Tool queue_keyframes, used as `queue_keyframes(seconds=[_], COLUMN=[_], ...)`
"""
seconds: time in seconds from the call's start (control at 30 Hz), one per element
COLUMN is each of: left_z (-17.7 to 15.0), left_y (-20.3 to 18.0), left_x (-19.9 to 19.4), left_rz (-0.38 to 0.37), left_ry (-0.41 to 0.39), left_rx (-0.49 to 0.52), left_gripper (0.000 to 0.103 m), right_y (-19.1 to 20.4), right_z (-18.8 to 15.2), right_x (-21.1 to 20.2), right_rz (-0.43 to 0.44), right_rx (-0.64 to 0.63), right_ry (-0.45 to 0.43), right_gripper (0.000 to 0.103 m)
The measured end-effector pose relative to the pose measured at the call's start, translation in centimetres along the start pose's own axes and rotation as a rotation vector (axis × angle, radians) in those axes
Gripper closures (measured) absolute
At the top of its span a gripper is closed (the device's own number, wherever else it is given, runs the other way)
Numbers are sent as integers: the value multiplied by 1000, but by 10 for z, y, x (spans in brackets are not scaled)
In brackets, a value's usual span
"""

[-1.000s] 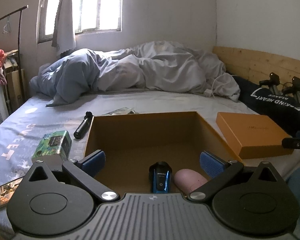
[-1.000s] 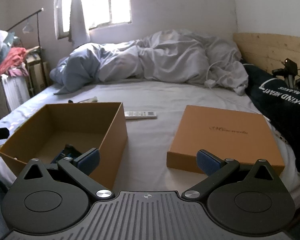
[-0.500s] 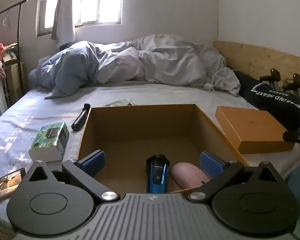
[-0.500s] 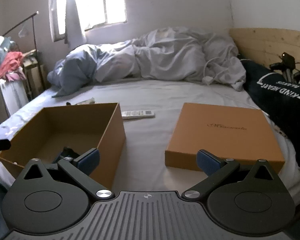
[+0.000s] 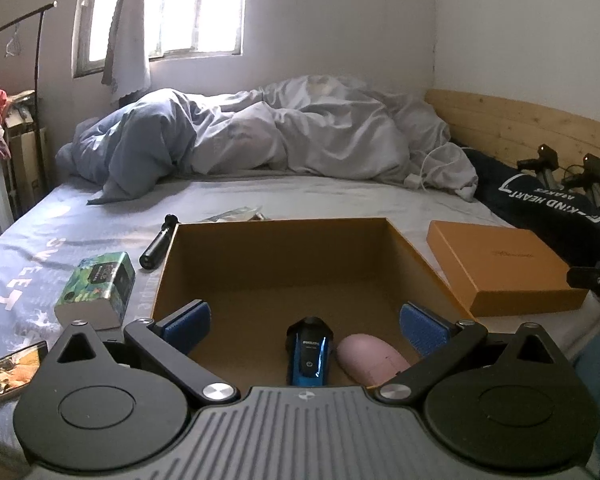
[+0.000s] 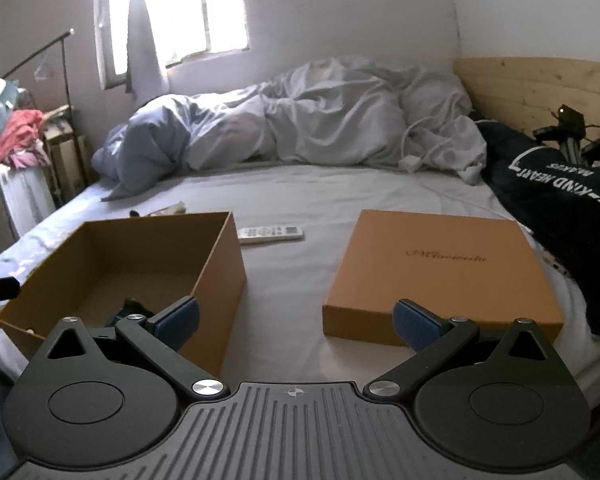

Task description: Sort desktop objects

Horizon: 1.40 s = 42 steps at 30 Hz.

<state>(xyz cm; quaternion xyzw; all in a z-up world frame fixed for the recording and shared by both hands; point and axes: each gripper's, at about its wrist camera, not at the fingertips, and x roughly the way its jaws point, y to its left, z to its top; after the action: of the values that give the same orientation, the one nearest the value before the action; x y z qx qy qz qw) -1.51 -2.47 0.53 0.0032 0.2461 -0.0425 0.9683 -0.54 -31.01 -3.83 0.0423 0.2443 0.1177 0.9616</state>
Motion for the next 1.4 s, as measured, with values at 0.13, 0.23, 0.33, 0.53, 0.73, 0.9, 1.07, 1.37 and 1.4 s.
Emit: queue_keyframes(seconds=[0.13, 0.23, 0.33, 0.53, 0.73, 0.9, 1.07, 1.37, 1.4], left_z=[3, 6, 13, 36, 61, 77, 85, 74, 72], left_y=[-7, -13, -27, -63, -97, -126, -156, -194, -197], left_x=[6, 12, 18, 50, 89, 121, 158, 225, 234], left_rz=[-19, -34, -67, -139, -213, -258, -290, -281, -276], left_ry=[27, 49, 49, 51, 50, 65, 100, 195, 207], left_rx=[-2, -4, 5, -11, -55, -55, -42, -5, 2], left_gripper=[0, 0, 0, 0, 0, 0, 0, 0, 0], right_y=[-2, -6, -17, -69, -123, -162, -200, -248, -250], right_z=[2, 3, 10, 27, 39, 47, 54, 42, 39], right_x=[-1, -1, -3, -4, 3, 9, 22, 70, 77], right_rz=[0, -5, -14, -105, -185, -222, -239, -230, -231], right_rx=[13, 30, 66, 172, 181, 197, 223, 206, 199], right_ry=[-3, -4, -18, -51, -52, -54, -45, 34, 49], right_gripper=[0, 0, 0, 0, 0, 0, 0, 0, 0])
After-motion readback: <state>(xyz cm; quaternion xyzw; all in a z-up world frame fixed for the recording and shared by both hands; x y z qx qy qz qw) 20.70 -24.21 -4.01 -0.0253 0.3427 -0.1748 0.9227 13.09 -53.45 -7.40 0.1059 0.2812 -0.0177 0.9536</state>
